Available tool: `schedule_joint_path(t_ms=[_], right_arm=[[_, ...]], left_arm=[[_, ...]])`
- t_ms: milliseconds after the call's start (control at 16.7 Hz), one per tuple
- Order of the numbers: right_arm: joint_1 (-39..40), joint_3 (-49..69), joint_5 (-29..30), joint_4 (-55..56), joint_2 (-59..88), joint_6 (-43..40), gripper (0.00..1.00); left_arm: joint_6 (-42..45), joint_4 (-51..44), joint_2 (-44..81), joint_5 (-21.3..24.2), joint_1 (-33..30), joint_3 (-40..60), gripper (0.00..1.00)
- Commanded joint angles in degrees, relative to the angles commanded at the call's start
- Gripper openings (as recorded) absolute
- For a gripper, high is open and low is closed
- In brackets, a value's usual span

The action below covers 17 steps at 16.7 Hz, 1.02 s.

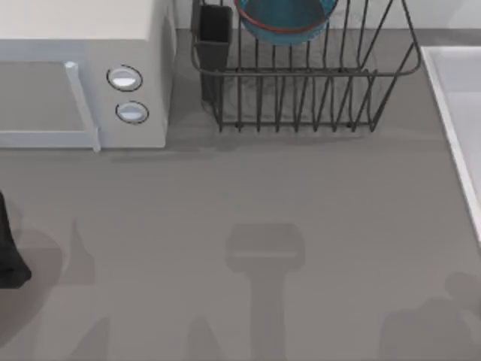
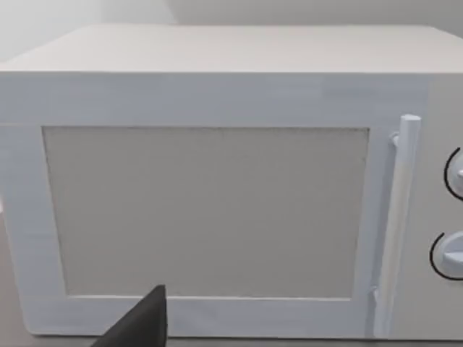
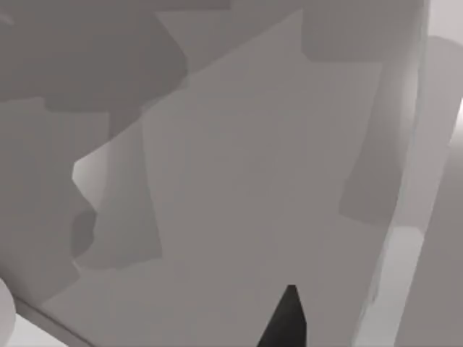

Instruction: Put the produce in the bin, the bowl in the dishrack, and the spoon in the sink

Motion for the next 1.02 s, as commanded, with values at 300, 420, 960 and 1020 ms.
schedule_joint_path(t_ms=[300,420,960,1020], right_arm=[[0.1,0.0,0.0,0.0,0.2,0.1,0.00],[0.4,1.9,0.0,-0.7,1.9,0.3,0.00],[5.8,39.7,0.4,-10.2,33.2,4.7,0.00],[6.7,45.9,0.4,-11.6,37.8,5.6,0.00]], left_arm=[[0.0,0.0,0.0,0.0,0.0,0.0,1.00],[0.0,0.0,0.0,0.0,0.0,0.0,1.00],[0.0,0.0,0.0,0.0,0.0,0.0,1.00],[0.0,0.0,0.0,0.0,0.0,0.0,1.00]])
